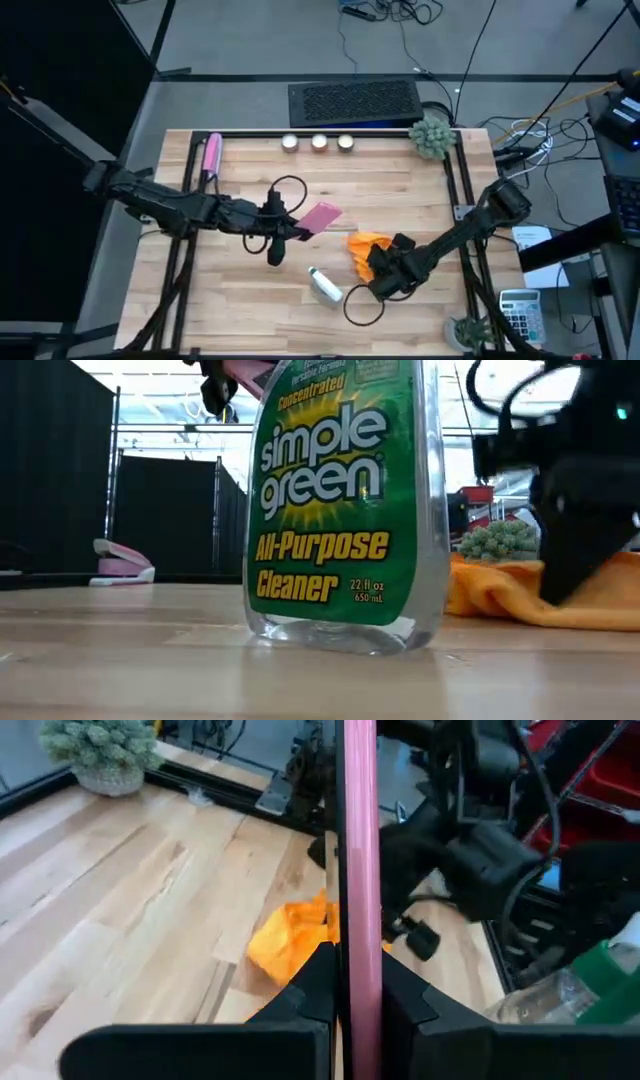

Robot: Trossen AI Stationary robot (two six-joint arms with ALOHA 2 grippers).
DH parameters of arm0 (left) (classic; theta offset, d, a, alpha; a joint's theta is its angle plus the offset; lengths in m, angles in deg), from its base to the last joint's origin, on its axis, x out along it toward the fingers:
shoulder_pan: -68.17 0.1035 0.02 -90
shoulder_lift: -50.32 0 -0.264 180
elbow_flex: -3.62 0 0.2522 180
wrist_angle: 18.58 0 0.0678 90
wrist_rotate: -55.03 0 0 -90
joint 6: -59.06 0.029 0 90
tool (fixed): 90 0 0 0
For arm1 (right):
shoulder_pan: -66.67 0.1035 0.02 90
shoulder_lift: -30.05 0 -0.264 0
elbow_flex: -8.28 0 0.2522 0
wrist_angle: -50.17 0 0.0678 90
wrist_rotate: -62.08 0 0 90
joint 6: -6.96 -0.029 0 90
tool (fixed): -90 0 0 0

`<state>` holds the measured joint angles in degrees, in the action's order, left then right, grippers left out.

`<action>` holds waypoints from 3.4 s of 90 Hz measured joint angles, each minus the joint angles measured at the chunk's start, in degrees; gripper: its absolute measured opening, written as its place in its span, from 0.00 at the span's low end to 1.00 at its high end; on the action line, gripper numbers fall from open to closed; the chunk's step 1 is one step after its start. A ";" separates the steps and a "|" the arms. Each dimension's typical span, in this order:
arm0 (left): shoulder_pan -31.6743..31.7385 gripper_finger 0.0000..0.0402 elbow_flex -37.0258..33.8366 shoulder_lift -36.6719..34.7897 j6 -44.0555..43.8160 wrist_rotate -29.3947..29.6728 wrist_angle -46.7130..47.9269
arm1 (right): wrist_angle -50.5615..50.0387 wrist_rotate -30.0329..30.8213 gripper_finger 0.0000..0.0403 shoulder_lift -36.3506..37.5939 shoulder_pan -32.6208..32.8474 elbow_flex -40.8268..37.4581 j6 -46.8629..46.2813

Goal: Apply microfiber cloth
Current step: Wipe the cellphone with a microfiber cloth

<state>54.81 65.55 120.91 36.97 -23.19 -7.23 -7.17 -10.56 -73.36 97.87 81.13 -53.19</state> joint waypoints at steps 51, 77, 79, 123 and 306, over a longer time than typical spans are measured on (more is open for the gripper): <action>4.30 0.03 0.00 1.68 -0.04 -0.49 -10.20 | 0.18 33.22 0.00 21.78 0.42 13.24 22.70; 6.43 0.03 0.00 5.56 -4.44 -4.38 -19.80 | 28.33 37.81 0.00 18.95 -3.20 14.99 54.45; 6.43 0.03 0.00 5.77 -4.56 -4.90 -20.69 | 28.85 37.75 0.00 18.41 -3.93 14.97 55.00; 5.35 0.03 -0.07 6.27 -6.20 -9.79 -20.69 | 31.43 48.37 0.00 21.74 -10.20 15.89 65.46; 8.87 0.03 0.04 5.50 0.04 -7.44 -34.43 | 28.77 62.64 0.00 17.65 7.56 16.81 59.67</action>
<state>63.68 65.59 126.41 37.02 -30.63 -41.66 21.60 52.08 -55.71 105.43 97.94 6.48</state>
